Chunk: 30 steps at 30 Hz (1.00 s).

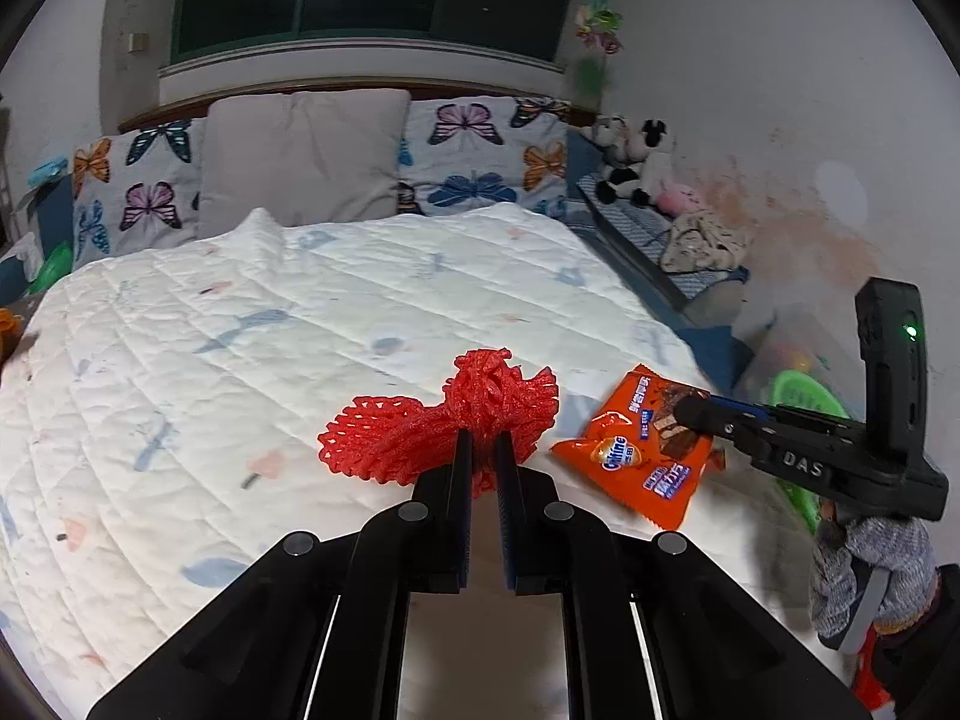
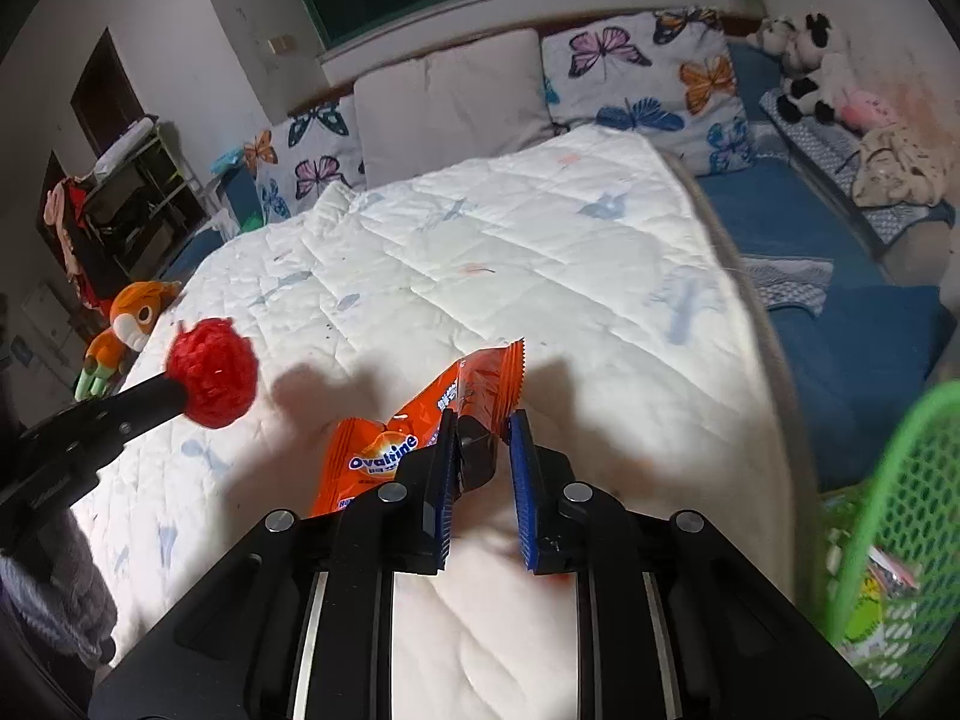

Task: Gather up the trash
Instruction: 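Carry the Ovaltine wrapper and red net to the basket and release both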

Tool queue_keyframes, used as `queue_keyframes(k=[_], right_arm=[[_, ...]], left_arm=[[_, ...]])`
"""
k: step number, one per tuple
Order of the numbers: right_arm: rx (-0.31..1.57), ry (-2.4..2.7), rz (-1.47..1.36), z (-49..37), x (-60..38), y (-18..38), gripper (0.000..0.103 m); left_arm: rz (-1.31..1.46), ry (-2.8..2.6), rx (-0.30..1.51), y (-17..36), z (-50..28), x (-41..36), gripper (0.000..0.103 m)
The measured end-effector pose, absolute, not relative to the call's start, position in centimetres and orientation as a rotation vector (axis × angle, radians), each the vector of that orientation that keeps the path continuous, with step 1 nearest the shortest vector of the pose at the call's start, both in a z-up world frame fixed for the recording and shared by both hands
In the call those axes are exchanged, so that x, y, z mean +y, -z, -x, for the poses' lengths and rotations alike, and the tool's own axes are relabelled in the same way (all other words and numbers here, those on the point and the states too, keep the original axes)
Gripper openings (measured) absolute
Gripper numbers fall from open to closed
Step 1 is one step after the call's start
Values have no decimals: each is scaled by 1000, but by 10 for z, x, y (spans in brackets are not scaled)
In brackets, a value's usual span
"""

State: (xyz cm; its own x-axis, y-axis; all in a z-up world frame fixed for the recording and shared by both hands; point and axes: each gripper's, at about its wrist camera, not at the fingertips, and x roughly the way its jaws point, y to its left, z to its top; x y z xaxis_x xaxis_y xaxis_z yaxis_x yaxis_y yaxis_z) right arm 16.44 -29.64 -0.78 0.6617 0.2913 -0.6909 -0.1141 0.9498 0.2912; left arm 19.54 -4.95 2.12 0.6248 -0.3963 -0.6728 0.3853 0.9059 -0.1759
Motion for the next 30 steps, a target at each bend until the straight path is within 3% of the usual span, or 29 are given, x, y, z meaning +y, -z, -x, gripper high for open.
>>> queue_keyframes(k=[16, 30], right_arm=[[733, 1, -288, -58, -424, -15, 18], [760, 235, -283, -6, -510, 8, 21]], left_arm=[[-38, 660, 748, -46, -142, -166, 8], [-75, 824, 776, -42, -122, -266, 8]])
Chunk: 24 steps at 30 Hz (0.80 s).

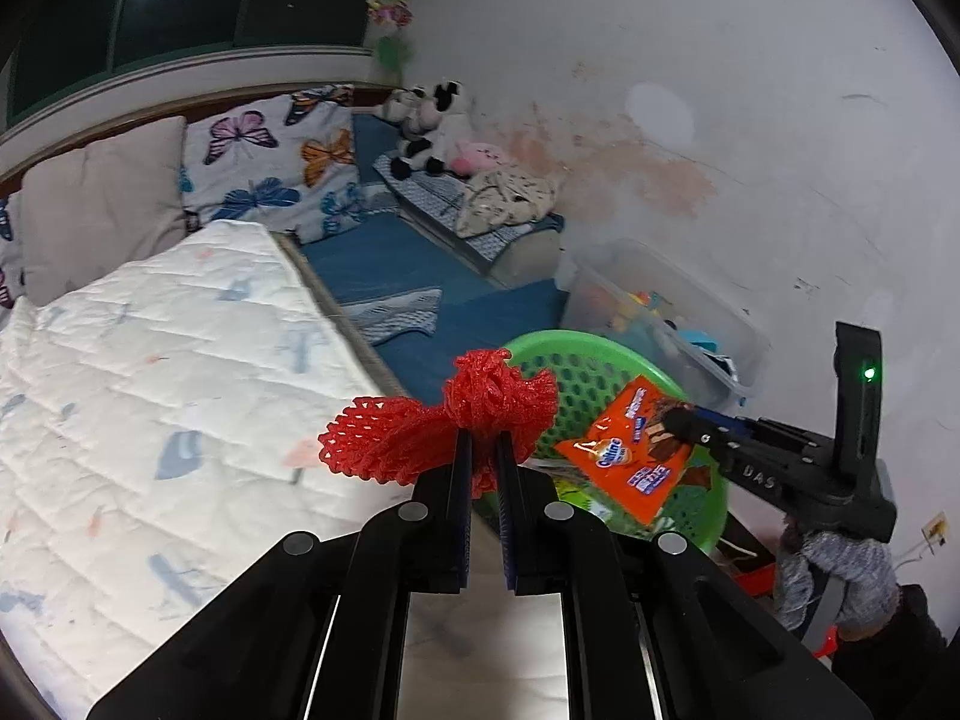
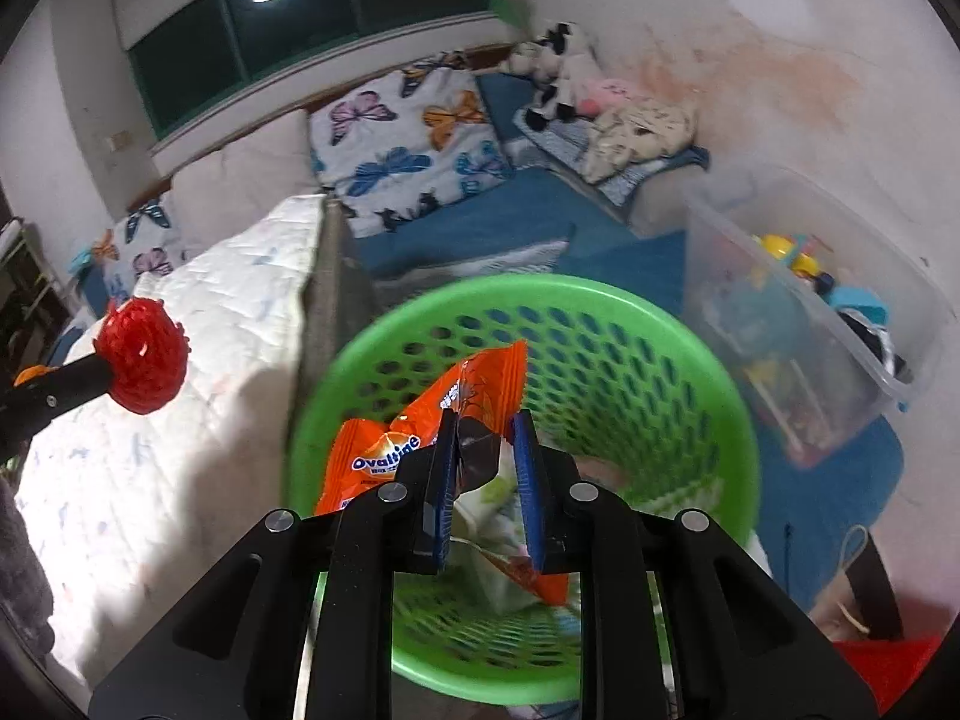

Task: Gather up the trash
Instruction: 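Carry the Ovaltine wrapper and red net to the basket and release both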

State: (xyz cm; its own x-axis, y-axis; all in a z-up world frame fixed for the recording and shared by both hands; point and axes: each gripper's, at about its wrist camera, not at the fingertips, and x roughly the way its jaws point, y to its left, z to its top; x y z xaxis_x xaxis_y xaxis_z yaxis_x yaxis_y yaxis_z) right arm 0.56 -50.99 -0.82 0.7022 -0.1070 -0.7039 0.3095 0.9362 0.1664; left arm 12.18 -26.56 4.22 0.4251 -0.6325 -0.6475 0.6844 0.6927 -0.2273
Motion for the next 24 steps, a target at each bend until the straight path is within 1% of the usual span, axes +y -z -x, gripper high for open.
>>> queue_keyframes(k=[3, 10, 15, 20, 24], right_arm=[[769, 254, -296, 1, -520, 14, 24], [763, 288, -320, 10, -534, 17, 44], [753, 291, -339, 16, -539, 16, 46], [734, 297, -338, 26, -539, 11, 52], [726, 301, -320, 35, -536, 10, 57]], left_arm=[[-82, 845, 789, -39, -119, -283, 8], [-104, 889, 828, -28, -113, -313, 8], [-108, 915, 854, -20, -110, -329, 9], [-109, 927, 879, -12, -108, -341, 10], [-109, 932, 898, -5, -106, -346, 15]])
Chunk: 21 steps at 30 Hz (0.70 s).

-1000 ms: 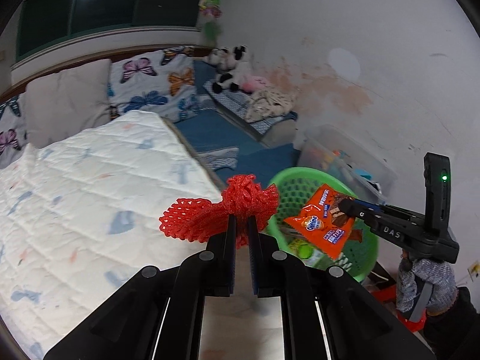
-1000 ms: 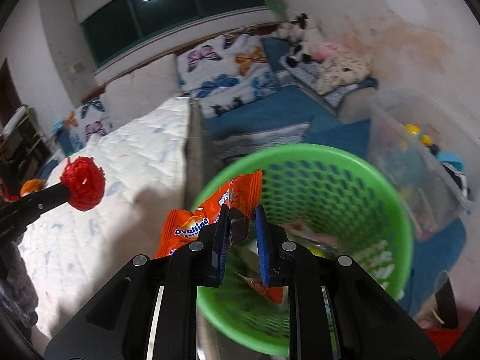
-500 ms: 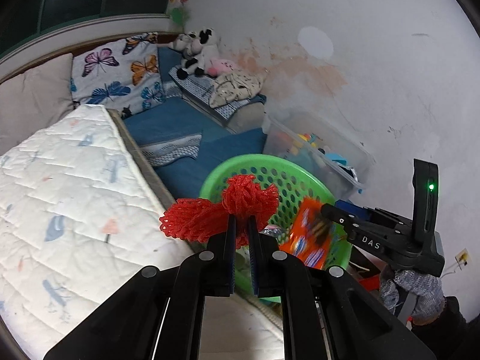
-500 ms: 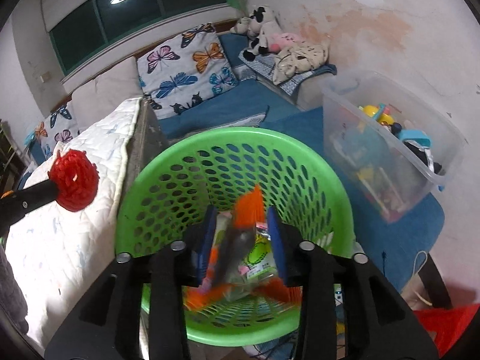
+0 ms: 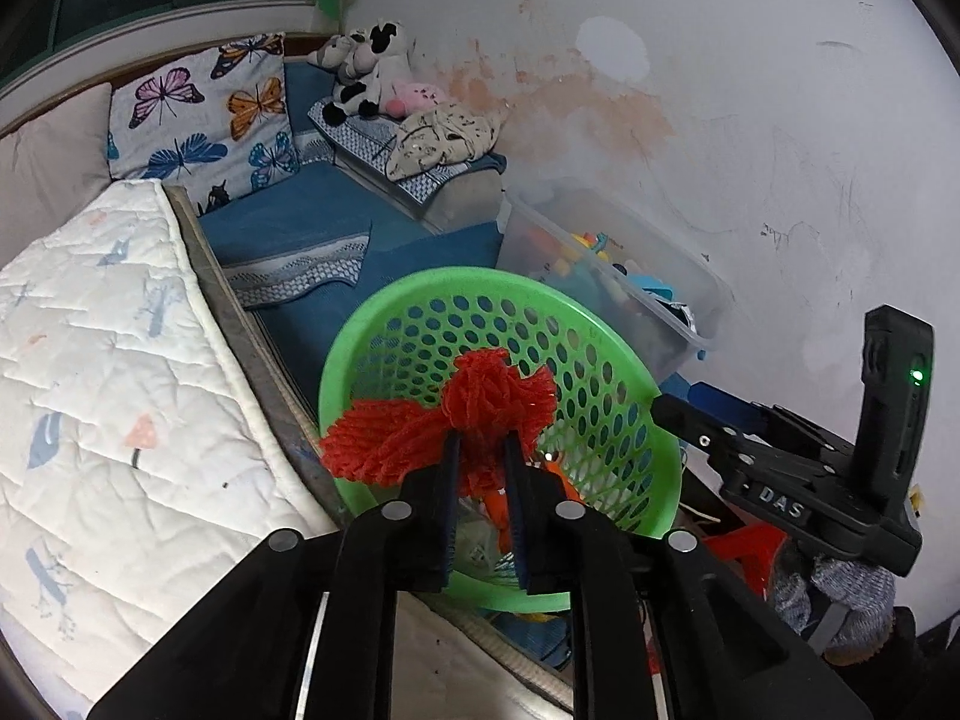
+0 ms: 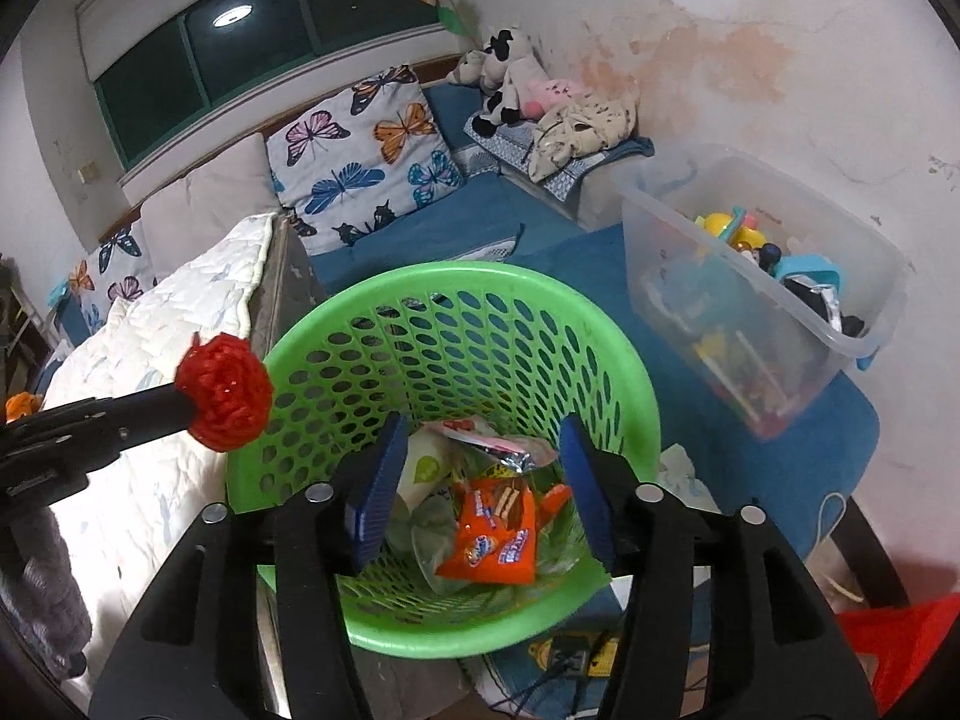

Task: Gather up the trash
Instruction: 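Carry the Ovaltine wrapper and red net to the basket and release both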

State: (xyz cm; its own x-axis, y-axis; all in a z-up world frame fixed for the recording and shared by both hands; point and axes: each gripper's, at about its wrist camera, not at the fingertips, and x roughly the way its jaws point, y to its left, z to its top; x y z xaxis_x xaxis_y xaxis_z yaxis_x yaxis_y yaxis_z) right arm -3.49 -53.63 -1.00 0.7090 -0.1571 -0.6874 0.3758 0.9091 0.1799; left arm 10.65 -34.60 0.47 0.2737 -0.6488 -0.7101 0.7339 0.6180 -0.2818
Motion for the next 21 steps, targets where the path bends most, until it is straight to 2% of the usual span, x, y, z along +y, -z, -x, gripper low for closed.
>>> queue_keyframes(k=[2, 10, 16, 21], right_arm=[[723, 300, -316, 38, -535, 10, 60], [723, 295, -294, 44, -526, 11, 67], [729, 296, -282, 46, -520, 11, 71], [724, 293, -269, 47, -512, 9, 75]], left_arm=[[-108, 929, 905, -2, -106, -348, 23], [-110, 924, 900, 2, -103, -349, 43], [-99, 904, 901, 4, -102, -338, 48], [-97, 877, 885, 2, -102, -325, 57]])
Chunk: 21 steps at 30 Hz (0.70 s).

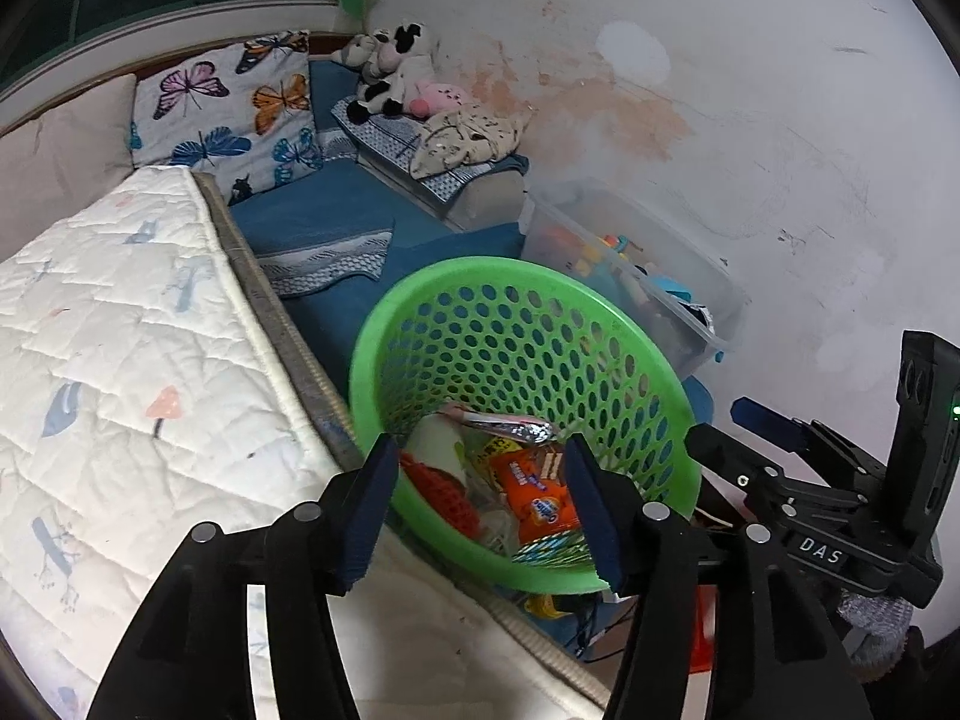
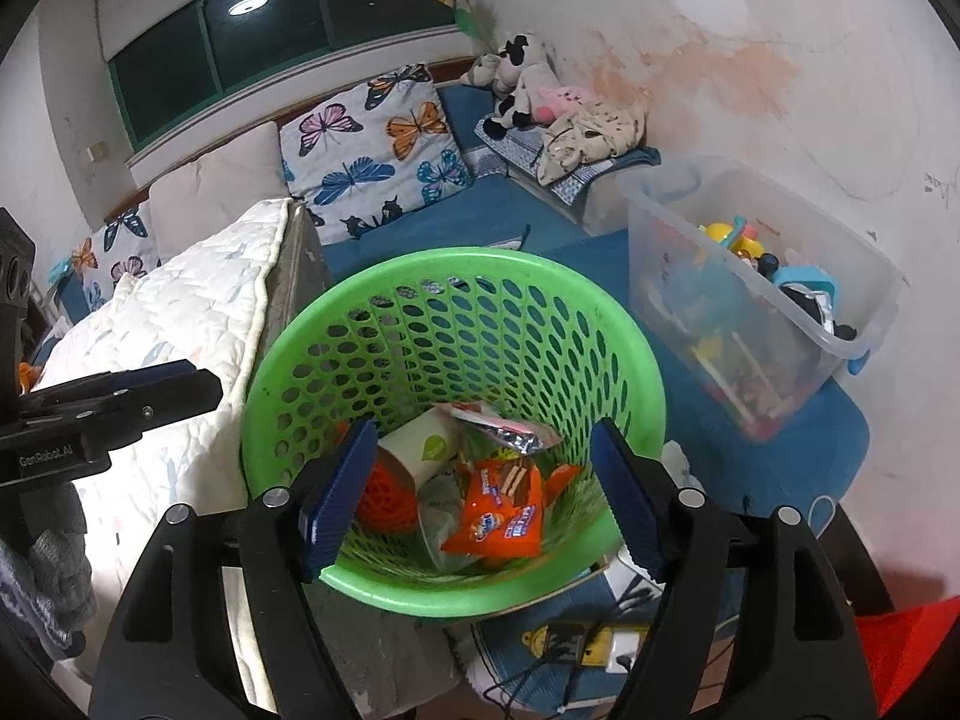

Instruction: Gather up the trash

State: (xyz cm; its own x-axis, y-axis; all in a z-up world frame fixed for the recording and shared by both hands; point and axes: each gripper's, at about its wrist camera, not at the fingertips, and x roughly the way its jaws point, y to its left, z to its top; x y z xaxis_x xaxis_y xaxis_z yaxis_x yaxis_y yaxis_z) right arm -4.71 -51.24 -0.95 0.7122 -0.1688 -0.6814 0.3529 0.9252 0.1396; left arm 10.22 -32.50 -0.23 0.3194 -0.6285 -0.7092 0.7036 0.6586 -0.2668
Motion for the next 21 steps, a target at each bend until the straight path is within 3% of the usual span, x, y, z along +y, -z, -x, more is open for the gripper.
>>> queue_keyframes(k=[2, 21], right_arm=[[722, 287, -264, 46, -508, 8, 78], [717, 217, -172, 40, -449, 4, 95]], left_arm=[[-96, 865, 872, 0, -101, -318, 63], [-81, 703, 757, -17, -89, -240, 91]])
